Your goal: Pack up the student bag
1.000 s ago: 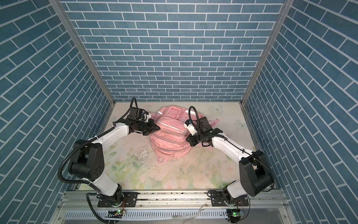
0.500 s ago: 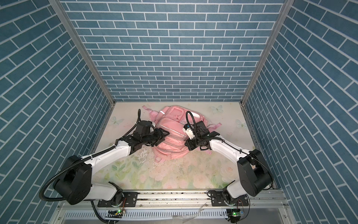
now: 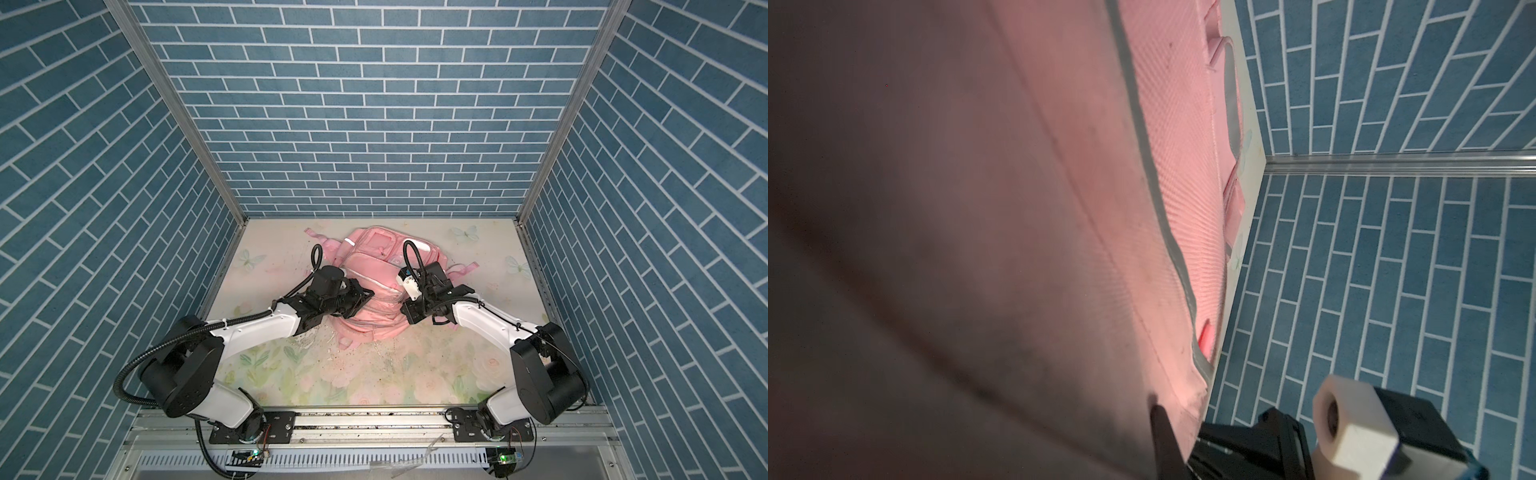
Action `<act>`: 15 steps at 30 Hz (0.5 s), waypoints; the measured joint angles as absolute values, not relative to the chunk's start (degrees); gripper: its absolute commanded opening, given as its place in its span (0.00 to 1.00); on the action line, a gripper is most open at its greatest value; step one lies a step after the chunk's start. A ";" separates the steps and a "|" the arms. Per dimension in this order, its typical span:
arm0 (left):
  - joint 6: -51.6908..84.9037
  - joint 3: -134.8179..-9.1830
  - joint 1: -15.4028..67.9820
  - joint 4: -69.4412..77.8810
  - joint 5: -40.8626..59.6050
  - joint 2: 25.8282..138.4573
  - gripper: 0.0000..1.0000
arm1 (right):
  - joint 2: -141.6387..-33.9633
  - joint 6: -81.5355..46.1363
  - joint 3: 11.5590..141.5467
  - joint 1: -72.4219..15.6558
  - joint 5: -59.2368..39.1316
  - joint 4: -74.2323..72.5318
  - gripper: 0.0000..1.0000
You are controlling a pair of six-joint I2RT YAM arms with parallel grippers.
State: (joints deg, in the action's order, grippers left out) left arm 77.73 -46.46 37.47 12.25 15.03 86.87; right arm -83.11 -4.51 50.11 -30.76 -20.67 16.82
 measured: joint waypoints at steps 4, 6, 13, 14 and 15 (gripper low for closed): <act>77.71 -45.36 37.52 12.45 15.81 85.25 0.00 | -82.85 -2.90 50.17 -27.44 -22.87 16.45 0.00; 77.76 -45.08 37.52 12.86 16.08 85.23 0.00 | -82.89 -2.20 50.48 -26.89 -23.79 16.93 0.00; 75.24 -46.11 37.47 10.83 13.80 85.06 0.51 | -82.98 -1.26 52.47 -24.36 -21.76 20.12 0.46; 74.13 -46.96 37.50 9.21 12.93 84.84 0.56 | -82.61 -1.41 52.47 -23.75 -20.75 20.64 0.52; 72.73 -47.94 37.52 7.49 12.01 84.36 0.59 | -82.13 -1.76 52.47 -23.44 -19.86 21.10 0.55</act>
